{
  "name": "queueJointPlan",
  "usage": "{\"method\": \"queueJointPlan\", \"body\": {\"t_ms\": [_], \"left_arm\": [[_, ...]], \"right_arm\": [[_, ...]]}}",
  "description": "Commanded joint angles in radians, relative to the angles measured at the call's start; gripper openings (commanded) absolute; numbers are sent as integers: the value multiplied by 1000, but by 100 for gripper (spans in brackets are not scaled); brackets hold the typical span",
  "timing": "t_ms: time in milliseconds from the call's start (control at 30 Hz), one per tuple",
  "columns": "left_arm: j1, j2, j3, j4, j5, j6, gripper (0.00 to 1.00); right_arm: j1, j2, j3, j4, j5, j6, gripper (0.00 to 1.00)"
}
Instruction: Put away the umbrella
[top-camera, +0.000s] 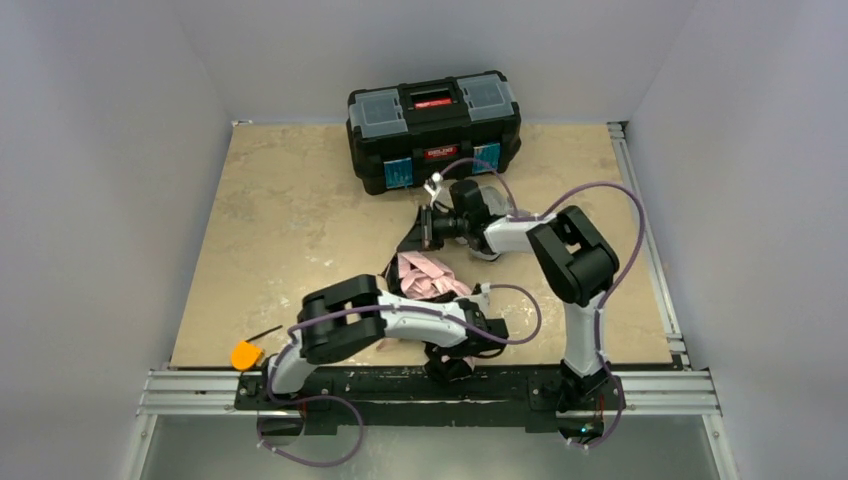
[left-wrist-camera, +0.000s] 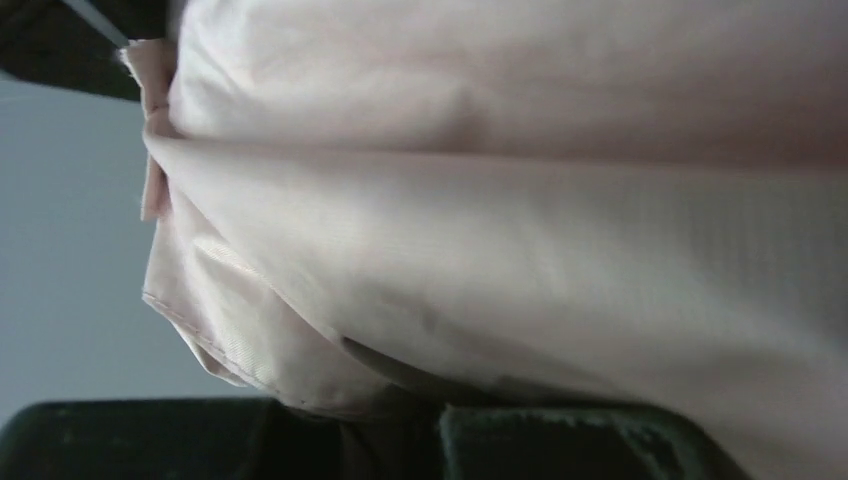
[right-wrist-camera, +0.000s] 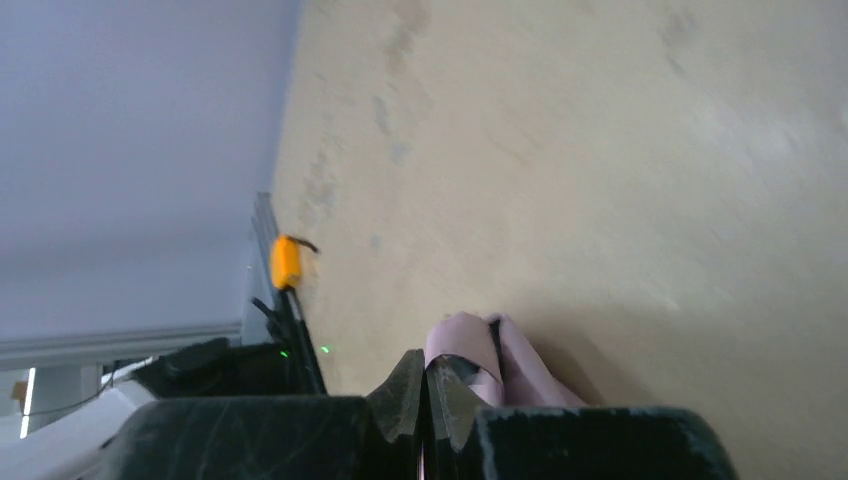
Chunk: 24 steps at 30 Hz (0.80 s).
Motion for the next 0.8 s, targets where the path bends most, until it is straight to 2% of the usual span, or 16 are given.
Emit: {"method": "queueJointPlan", "body": {"t_ms": [0,167,300,367,400,433,467,533,767], "left_arm": [[-37,106,62,-84,24,-154,0],[-45,101,63,-64,118,-118,1],[-45,7,53,-45,232,-10,44],[-38,-62,60,-52,273,39,63],[-29,-98,64,-52,306,72,81],[-19,-132,72,-58,329,102,92],[-3,-165,80,-61,368,131,97],[30,-234,95,-68,431,170,100],[157,-395,96,-38,653,216,100]], "right_arm": [[-3,119,-128,76,66,38,0],[-2,150,-198,113,73,33,0],[-2,113,-210,96,80,12,0],[-2,92,-207,77,84,0,0],[-1,85,-205,71,86,-5,0],[-4,80,-202,66,89,-8,0],[-3,76,-200,61,89,-10,0],[-4,71,-194,58,87,-14,0],[-3,57,-191,54,82,-19,0]]}}
